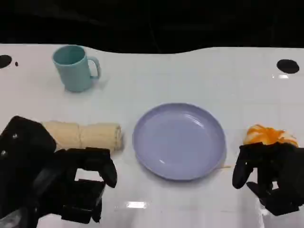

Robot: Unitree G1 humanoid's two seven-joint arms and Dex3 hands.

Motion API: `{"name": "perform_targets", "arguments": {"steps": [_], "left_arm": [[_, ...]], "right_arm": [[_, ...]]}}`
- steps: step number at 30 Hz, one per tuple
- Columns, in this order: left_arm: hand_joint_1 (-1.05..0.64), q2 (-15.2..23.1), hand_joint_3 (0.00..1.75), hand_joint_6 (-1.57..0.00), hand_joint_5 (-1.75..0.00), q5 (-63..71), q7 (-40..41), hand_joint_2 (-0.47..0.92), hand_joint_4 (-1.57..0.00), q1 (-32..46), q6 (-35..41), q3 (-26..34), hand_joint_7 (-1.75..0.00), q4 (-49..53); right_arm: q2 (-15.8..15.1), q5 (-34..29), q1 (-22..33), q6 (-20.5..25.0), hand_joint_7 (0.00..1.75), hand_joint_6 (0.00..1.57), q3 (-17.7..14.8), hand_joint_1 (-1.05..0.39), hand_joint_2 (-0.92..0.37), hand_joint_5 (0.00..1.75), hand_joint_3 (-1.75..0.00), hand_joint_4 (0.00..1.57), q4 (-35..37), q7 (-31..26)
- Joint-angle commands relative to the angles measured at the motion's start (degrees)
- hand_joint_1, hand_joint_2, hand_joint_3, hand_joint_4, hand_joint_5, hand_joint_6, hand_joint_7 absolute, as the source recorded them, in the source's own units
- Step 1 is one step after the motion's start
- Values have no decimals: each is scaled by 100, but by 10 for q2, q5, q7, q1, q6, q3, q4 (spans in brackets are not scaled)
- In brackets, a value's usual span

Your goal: Grasp the towel on the left side of the plate with the left hand and place it into the plate.

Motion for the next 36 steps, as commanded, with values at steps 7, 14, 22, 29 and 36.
{"name": "perform_targets", "arguments": {"steps": [7, 14, 22, 29, 36], "left_arm": [[-10, 17, 145, -74, -175, 9, -3, 41, -86, -5, -19, -2, -165, 9], [-10, 16, 146, -73, -175, 8, -2, 40, -85, -4, -21, 1, -165, 12], [-9, 18, 146, -74, -175, 8, -5, 41, -85, -4, -26, 0, -165, 12], [-9, 14, 144, -75, -175, 8, -1, 40, -84, -3, -30, 2, -161, 15], [-13, 6, 116, -65, -157, 15, 8, 52, -66, 2, -56, 7, -121, 19]], "right_arm": [[-2, -1, -8, 7, 143, 68, -1, 1, -60, 172, -103, 70, 0, -2], [-1, 1, -8, -5, 142, 69, -3, 2, -61, 171, -101, 71, 5, -2], [-2, -3, -8, -2, 143, 70, -2, 0, -59, 173, -103, 71, 0, -4], [-3, -3, -9, -2, 142, 69, 0, 1, -59, 172, -105, 71, 1, -3], [1, -3, -9, -5, 142, 69, 3, 1, -59, 172, -105, 70, 3, -4]]}}
